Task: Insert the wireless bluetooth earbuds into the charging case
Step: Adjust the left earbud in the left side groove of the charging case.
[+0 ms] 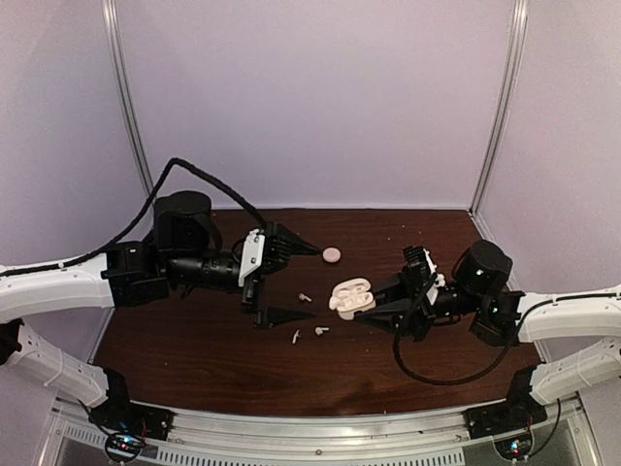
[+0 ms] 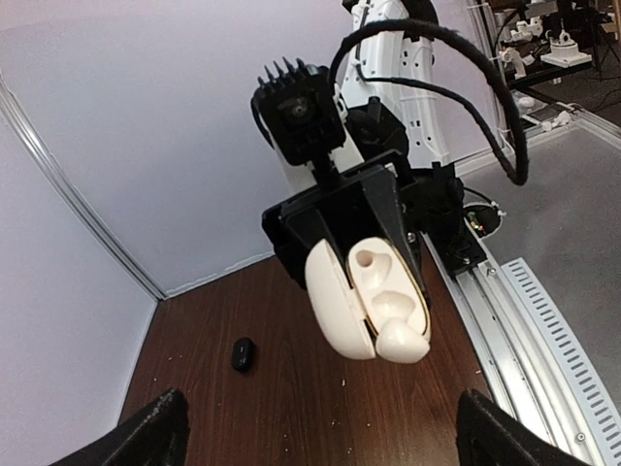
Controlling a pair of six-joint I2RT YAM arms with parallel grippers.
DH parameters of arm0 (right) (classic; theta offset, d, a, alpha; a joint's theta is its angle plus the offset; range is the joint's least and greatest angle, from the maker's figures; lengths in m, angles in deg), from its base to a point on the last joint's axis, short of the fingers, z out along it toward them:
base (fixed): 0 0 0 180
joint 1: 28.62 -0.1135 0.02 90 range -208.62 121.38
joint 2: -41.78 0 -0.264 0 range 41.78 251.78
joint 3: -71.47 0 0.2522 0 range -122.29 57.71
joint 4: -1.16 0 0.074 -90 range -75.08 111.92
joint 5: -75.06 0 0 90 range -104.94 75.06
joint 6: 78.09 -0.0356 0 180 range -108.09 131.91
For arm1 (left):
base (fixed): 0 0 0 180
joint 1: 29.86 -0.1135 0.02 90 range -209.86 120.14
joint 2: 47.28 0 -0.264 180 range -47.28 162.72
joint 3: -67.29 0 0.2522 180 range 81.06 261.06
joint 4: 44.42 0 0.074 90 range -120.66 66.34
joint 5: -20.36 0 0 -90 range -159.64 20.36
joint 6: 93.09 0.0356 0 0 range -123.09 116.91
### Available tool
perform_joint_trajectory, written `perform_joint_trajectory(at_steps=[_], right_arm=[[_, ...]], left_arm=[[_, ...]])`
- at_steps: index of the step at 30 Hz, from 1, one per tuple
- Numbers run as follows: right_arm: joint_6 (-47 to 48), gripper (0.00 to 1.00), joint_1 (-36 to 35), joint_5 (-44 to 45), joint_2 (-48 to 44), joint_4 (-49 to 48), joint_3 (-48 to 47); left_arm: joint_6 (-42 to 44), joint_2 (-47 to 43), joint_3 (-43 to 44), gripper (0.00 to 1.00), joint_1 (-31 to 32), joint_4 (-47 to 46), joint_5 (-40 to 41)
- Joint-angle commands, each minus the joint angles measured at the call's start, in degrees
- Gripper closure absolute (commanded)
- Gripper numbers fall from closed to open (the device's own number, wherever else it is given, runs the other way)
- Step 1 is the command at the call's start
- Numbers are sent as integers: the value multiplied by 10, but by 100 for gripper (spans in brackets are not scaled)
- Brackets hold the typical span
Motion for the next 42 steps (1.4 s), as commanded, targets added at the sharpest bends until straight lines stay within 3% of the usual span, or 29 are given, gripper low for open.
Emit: perform_joint_trajectory(at_steps=[1,14,42], right_arm=[[-18,100,3,-50,5,-3,-20],[-23,100,1,-58,16,-12,-22],[-23,100,-1,-43,23,-9,-18]], left_arm=[[23,-1,22,3,-2,-6,-32],[27,35,52,11,-1,-1,-40],[17,70,77,18,0,-9,-74]])
